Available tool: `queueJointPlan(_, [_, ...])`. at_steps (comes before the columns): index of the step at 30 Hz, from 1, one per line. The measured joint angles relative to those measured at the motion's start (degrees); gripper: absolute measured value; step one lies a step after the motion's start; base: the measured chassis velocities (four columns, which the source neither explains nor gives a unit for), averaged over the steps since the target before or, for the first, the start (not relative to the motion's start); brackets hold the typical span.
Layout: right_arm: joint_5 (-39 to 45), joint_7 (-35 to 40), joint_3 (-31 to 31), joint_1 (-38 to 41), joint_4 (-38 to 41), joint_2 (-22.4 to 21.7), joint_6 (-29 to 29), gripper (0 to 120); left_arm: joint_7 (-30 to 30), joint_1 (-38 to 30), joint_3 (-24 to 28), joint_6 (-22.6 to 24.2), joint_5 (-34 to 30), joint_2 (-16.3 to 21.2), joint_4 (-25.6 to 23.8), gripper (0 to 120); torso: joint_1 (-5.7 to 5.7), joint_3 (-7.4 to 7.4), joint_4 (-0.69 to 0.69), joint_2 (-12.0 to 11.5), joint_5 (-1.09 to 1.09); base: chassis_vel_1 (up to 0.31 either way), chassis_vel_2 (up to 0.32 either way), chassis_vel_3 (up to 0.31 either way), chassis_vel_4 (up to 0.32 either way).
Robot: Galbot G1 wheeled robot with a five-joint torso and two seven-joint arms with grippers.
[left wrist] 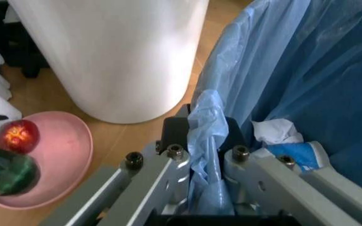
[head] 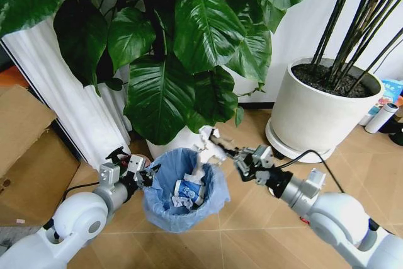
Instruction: Pick up the trash bin and place the garbage on the floor into it.
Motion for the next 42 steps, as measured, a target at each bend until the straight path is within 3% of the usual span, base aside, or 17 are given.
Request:
queueJointPlan(7, [-0.67,0.18,-5.37,4.01,-1.33,0.16,-1.12,0,-0.64,0.14,-0.16,0.32,-0.79,0.05,-0.07,1,0.00,0.00,0.00,0.00,0.00,0.000,0.000,0.000,0.000])
queueJointPlan(16, [-2.03,0.90,-13.15,9.60,-5.65,1.20,-1.76,35,-0.70,0.12,-0.77,0.35,-0.92,-0.04,-0.37,1,0.00,0.00,0.00,0.00,0.00,0.000,0.000,0.000,0.000])
queueJointPlan(28, [-2.15,1.10,-15.46,11.27,-7.25,1.82,-1.59,76,-0.44,0.87,-1.69,0.19,-0.67,-0.41,-0.57,1,0.00,0.00,0.00,0.00,0.01,0.000,0.000,0.000,0.000])
queueJointPlan(30, [-1.98,2.11,-14.61,11.41,-7.29,2.39,-1.57,88,-0.48,0.89,-1.87,0.16,-0.60,-0.50,-0.57,1,0.00,0.00,0.00,0.00,0.01,0.000,0.000,0.000,0.000])
queueJointPlan(32, [-1.89,2.39,-14.32,11.41,-7.27,2.49,-1.57,89,-0.50,0.94,-1.94,0.15,-0.54,-0.53,-0.57,1,0.00,0.00,0.00,0.00,0.01,0.000,0.000,0.000,0.000])
queueJointPlan(34, [-1.24,4.73,-11.55,10.84,-6.87,3.15,-1.59,98,-0.55,1.42,-2.45,0.04,0.32,-0.92,-0.56,1,0.00,0.00,0.01,0.00,0.01,0.000,0.000,0.000,0.000])
queueJointPlan(37, [-0.93,6.57,-8.26,9.63,-6.59,3.39,-1.99,100,-0.56,1.79,-2.80,-0.01,0.97,-1.45,-0.53,1,0.00,0.00,0.01,0.00,0.01,0.000,0.000,0.000,0.000])
queueJointPlan(41, [-0.38,10.93,2.20,2.41,-6.48,3.55,-2.91,100,-0.75,2.40,-3.47,-0.01,3.28,-3.12,-0.51,1,0.00,-0.01,0.00,0.00,0.02,0.000,0.000,0.000,0.000])
queueJointPlan(42, [-0.38,10.93,2.20,2.41,-6.48,3.55,-2.91,100,-0.75,2.40,-3.47,-0.01,3.28,-3.12,-0.51,1,0.00,-0.01,0.00,0.00,0.02,0.000,0.000,0.000,0.000])
